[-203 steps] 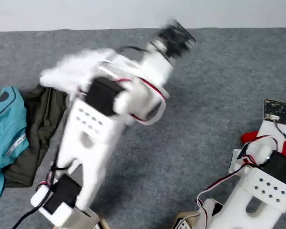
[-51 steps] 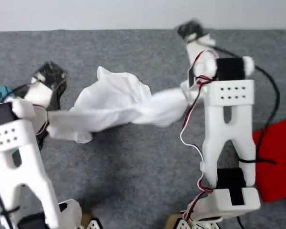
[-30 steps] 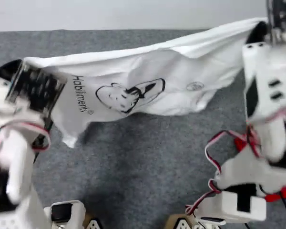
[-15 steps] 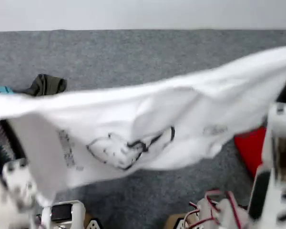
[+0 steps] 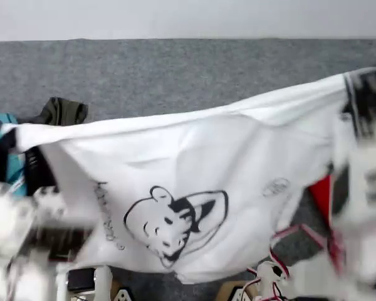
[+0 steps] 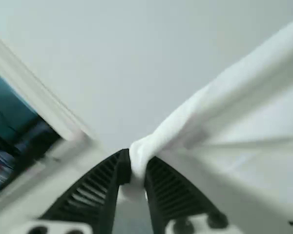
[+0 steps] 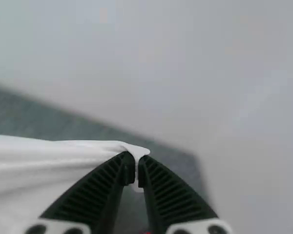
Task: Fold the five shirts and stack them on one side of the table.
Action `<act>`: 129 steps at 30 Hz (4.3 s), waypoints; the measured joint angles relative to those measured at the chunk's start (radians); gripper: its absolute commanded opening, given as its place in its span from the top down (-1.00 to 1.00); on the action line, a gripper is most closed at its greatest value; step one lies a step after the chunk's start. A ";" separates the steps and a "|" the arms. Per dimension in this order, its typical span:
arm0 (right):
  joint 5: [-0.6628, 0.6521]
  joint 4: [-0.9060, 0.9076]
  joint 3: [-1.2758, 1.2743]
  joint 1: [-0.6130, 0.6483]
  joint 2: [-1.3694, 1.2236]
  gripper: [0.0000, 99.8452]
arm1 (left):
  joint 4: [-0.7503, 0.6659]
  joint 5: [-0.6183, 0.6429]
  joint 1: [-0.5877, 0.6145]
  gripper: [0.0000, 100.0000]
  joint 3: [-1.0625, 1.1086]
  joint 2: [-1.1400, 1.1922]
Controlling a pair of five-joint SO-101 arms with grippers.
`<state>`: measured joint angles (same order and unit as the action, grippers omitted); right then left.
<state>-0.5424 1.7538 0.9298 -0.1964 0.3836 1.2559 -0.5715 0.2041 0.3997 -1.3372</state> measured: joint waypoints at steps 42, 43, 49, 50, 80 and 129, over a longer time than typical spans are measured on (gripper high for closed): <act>0.112 -0.631 -0.813 0.249 -0.500 0.98 | -0.750 0.089 -0.029 0.99 0.555 0.767; 0.112 -0.606 -0.792 0.262 -0.529 0.98 | -0.706 0.089 -0.029 0.99 0.555 0.769; 0.112 -0.453 -0.608 0.354 -0.724 0.96 | -0.460 0.089 -0.029 0.99 0.555 0.775; 0.112 -0.434 -0.568 0.370 -0.760 0.92 | -0.436 0.089 -0.029 0.99 0.555 0.775; 0.479 -0.163 0.379 0.528 -1.507 0.46 | -0.388 0.089 -0.029 0.99 0.646 0.775; 0.479 -0.147 0.537 0.540 -1.625 0.70 | -0.388 0.095 -0.028 0.99 0.677 0.778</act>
<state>-0.0637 1.6065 1.4668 0.3437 -1.2413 0.8677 -0.4764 0.1765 1.0764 -0.5593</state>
